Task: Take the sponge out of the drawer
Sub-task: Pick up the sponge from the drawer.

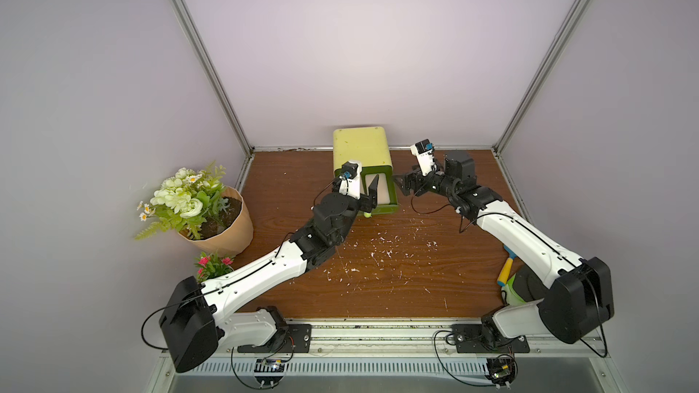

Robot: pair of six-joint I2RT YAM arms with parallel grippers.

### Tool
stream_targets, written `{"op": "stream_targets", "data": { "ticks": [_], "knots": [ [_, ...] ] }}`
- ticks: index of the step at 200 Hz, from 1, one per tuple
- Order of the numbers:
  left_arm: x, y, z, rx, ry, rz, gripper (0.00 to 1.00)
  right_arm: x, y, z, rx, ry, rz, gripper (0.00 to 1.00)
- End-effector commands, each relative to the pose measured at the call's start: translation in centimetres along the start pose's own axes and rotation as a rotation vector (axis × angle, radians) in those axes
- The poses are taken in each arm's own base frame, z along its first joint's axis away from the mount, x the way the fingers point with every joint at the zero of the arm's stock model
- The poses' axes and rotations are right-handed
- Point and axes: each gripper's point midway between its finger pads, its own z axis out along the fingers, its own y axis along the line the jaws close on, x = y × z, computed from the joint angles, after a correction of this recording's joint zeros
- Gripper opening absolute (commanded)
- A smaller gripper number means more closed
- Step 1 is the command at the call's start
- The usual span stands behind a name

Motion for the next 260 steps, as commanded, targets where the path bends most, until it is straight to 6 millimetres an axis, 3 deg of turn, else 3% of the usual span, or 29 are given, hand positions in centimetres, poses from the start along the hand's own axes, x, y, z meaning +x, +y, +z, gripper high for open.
{"op": "stream_targets", "data": {
  "ticks": [1, 42, 107, 161, 222, 260],
  "knots": [
    [2.8, -0.2, 1.4, 0.01, 0.13, 0.008, 0.73, -2.9, -0.7, -2.0, 0.077, -0.072, -0.032, 0.94],
    [5.4, -1.3, 4.6, 0.008, 0.263, 0.013, 0.75, -2.4, -3.1, -2.8, 0.173, -0.048, -0.031, 0.98],
    [7.3, -2.6, 7.8, -0.018, 0.406, -0.033, 0.74, -2.2, -6.2, -5.9, 0.256, -0.075, -0.03, 0.99],
    [10.2, -1.7, 8.6, -0.112, 0.511, -0.059, 0.73, -2.0, -7.8, -8.0, 0.291, -0.1, -0.015, 0.99],
    [10.1, -0.3, 8.6, -0.179, 0.483, -0.1, 0.69, -1.8, -8.3, -8.6, 0.295, -0.11, -0.011, 0.99],
    [11.0, 0.7, 8.8, -0.194, 0.504, -0.112, 0.66, -1.8, -8.2, -8.7, 0.293, -0.114, -0.014, 0.99]
  ]
}}
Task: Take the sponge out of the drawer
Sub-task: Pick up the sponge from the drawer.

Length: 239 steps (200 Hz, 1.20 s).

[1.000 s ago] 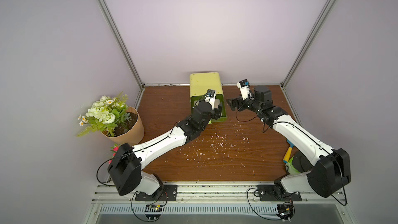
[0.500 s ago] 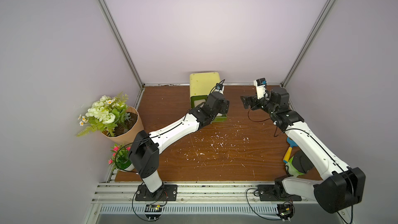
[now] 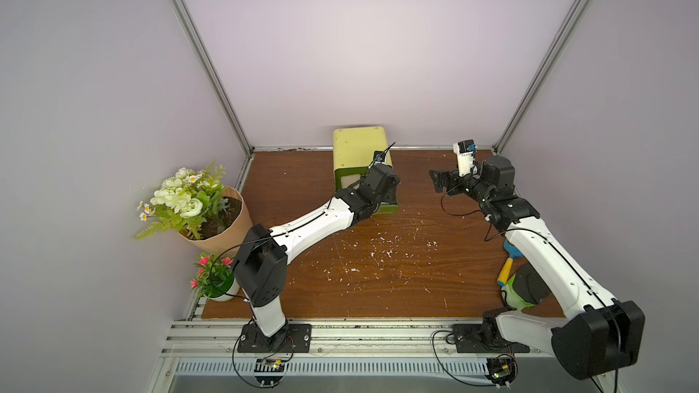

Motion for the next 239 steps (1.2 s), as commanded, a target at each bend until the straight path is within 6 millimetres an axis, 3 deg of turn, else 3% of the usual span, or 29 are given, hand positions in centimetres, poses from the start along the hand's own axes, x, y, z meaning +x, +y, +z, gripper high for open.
{"op": "stream_targets", "data": {
  "ticks": [1, 50, 95, 101, 239],
  "knots": [
    [-0.6, 1.3, 0.1, -0.03, -0.009, -0.035, 0.66, -1.6, 0.5, -0.9, -0.023, -0.062, -0.026, 0.99],
    [-0.4, 2.1, 1.0, -0.06, -0.004, -0.043, 0.65, -1.5, 0.5, -0.9, -0.027, -0.064, -0.024, 0.99],
    [0.5, 2.4, 2.1, -0.097, 0.032, -0.02, 0.7, -1.5, 0.5, -0.9, -0.028, -0.064, -0.027, 0.99],
    [-0.9, 2.0, 1.9, -0.086, 0.004, -0.034, 0.71, -1.5, 0.5, -0.9, -0.028, -0.065, -0.027, 0.99],
    [-0.9, 2.8, 2.5, -0.153, 0.008, -0.014, 0.86, -1.4, 0.7, -0.8, -0.039, -0.063, -0.031, 0.99]
  ]
}}
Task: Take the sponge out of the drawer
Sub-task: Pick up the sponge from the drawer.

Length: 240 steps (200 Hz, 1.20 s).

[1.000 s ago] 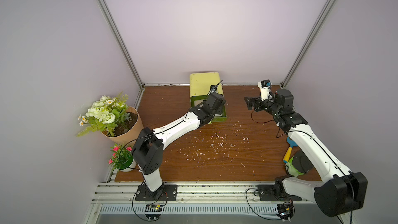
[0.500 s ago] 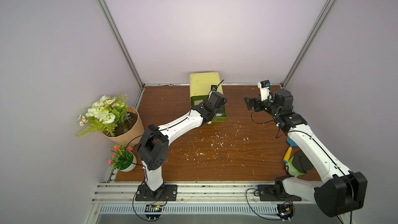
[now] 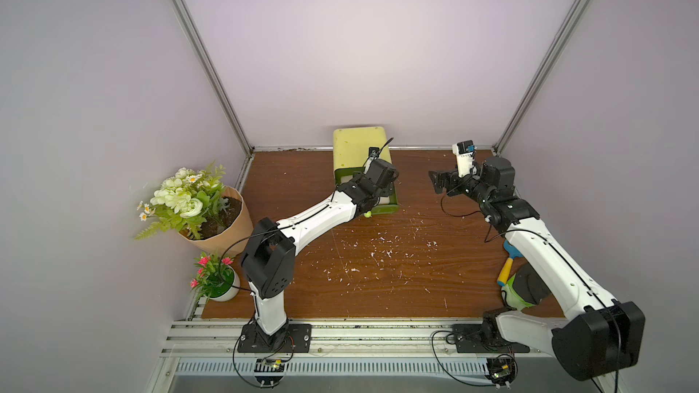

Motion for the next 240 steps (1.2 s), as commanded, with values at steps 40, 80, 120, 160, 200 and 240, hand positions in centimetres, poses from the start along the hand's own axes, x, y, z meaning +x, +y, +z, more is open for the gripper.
{"op": "stream_targets", "data": {
  "ticks": [40, 80, 120, 160, 200, 240],
  "knots": [
    [0.0, 0.1, 1.4, -0.031, 0.017, 0.007, 0.87, -1.5, 0.4, -0.8, -0.021, -0.057, -0.023, 0.99],
    [0.7, 0.1, 2.2, -0.051, 0.04, 0.024, 0.86, -1.5, 0.4, -0.7, -0.024, -0.057, -0.025, 0.99],
    [1.0, 0.2, 2.6, -0.061, 0.045, 0.033, 0.79, -1.4, 0.5, -0.7, -0.028, -0.055, -0.026, 0.99],
    [1.4, 0.6, 2.9, -0.073, 0.055, 0.039, 0.73, -1.3, 0.5, -0.5, -0.032, -0.053, -0.026, 0.99],
    [1.0, 0.9, 2.8, -0.087, 0.044, 0.031, 0.66, -1.2, 0.5, -0.4, -0.032, -0.051, -0.027, 0.99],
    [-0.7, 0.7, 1.6, -0.064, 0.005, 0.018, 0.6, -1.2, 0.5, -0.4, -0.034, -0.048, -0.028, 0.99]
  ]
}}
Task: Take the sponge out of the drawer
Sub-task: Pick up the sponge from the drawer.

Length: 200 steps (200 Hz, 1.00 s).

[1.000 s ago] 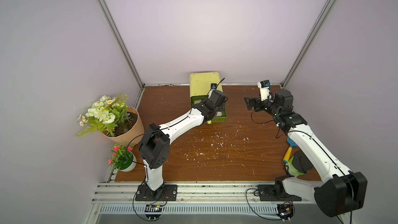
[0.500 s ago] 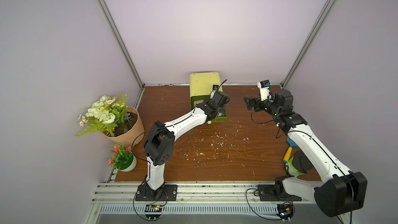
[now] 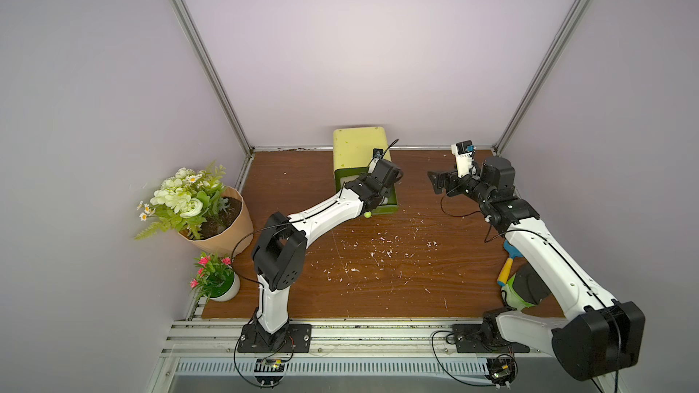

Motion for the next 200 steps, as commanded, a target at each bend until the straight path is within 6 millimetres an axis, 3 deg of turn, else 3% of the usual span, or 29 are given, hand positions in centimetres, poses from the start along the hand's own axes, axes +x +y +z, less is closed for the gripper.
{"op": "stream_targets", "data": {
  "ticks": [1, 70, 133, 139, 175, 200],
  "knots": [
    [-1.8, 0.9, -0.8, -0.017, -0.034, -0.014, 0.6, -1.1, 0.2, -0.3, -0.012, -0.047, -0.021, 0.99],
    [-4.3, 0.7, -3.9, 0.069, -0.102, -0.037, 0.56, -1.2, 0.2, -0.4, -0.012, -0.05, -0.021, 0.99],
    [-7.1, 1.2, -8.0, 0.107, -0.208, -0.07, 0.54, -1.2, 0.3, -0.3, -0.017, -0.05, -0.022, 0.99],
    [-6.1, 1.4, -7.8, 0.096, -0.193, -0.055, 0.54, -1.2, 0.2, -0.3, -0.015, -0.05, -0.021, 0.99],
    [-7.3, 1.7, -10.6, 0.117, -0.247, -0.055, 0.54, -1.1, 0.2, -0.3, -0.015, -0.05, -0.019, 0.99],
    [-7.0, 2.0, -12.5, 0.124, -0.254, -0.041, 0.54, -1.1, 0.2, -0.2, -0.019, -0.049, -0.02, 0.99]
  ]
}}
